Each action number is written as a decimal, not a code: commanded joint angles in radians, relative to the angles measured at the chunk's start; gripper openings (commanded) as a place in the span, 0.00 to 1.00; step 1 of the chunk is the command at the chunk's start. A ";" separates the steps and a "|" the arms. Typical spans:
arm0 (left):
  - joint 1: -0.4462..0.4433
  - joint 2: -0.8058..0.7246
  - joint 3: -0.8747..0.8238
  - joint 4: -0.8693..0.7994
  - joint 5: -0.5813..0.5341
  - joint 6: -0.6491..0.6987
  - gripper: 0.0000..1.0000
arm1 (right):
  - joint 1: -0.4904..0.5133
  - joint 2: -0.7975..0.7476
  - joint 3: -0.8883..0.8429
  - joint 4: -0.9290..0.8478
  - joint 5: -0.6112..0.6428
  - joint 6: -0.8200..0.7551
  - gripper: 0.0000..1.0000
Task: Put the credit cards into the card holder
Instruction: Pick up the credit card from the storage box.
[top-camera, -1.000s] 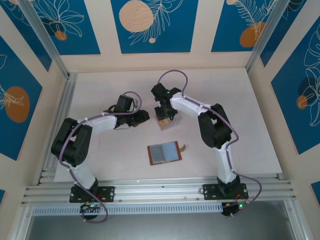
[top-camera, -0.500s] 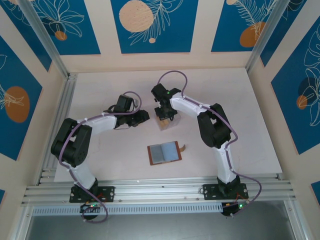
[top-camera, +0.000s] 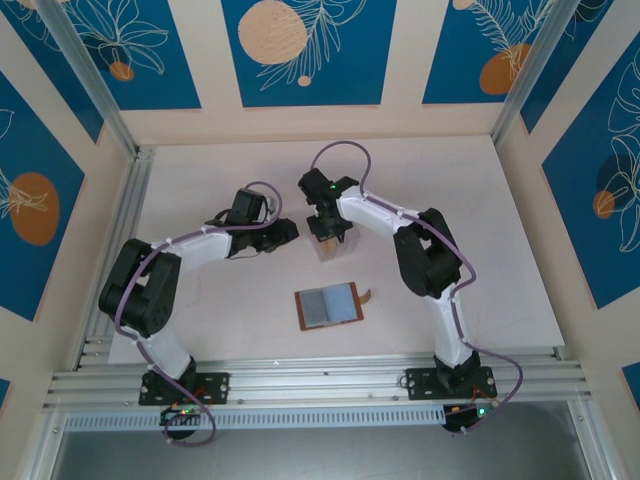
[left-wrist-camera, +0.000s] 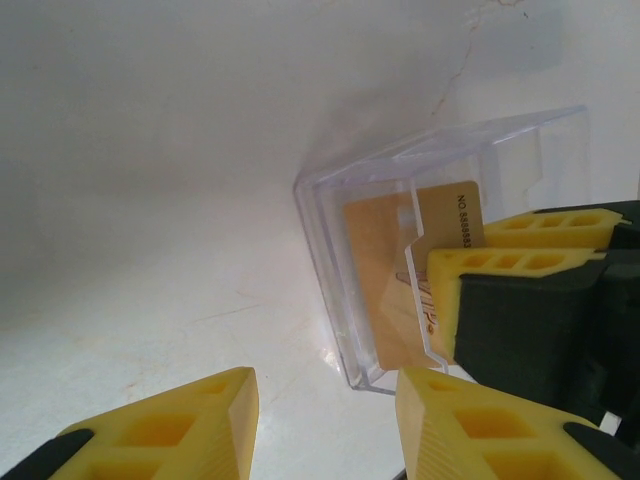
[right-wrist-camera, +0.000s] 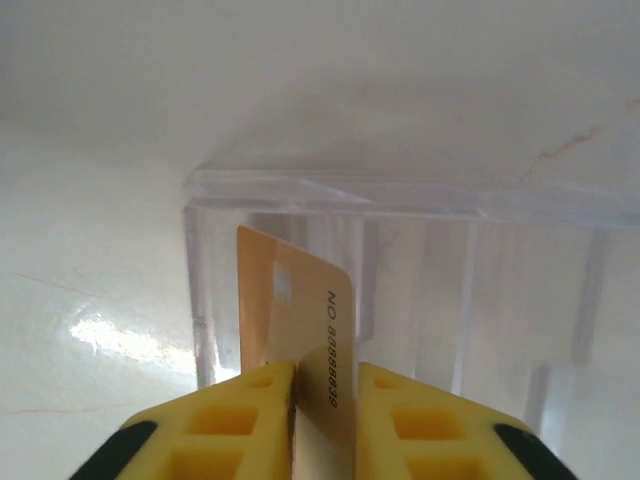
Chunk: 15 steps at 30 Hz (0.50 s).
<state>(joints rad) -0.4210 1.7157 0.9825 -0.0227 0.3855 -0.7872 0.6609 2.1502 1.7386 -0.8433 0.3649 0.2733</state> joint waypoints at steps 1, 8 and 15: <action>0.016 -0.021 -0.011 -0.010 0.008 0.003 0.40 | 0.009 0.010 0.007 -0.094 0.020 -0.016 0.28; 0.015 -0.021 -0.015 -0.014 0.009 0.008 0.40 | 0.006 0.008 0.010 -0.094 0.000 -0.013 0.22; 0.016 -0.013 -0.015 -0.008 0.012 0.005 0.40 | 0.013 -0.006 0.012 -0.103 0.014 -0.017 0.22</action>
<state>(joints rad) -0.4210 1.7157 0.9825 -0.0227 0.3855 -0.7868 0.6659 2.1506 1.7393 -0.8921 0.3687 0.2611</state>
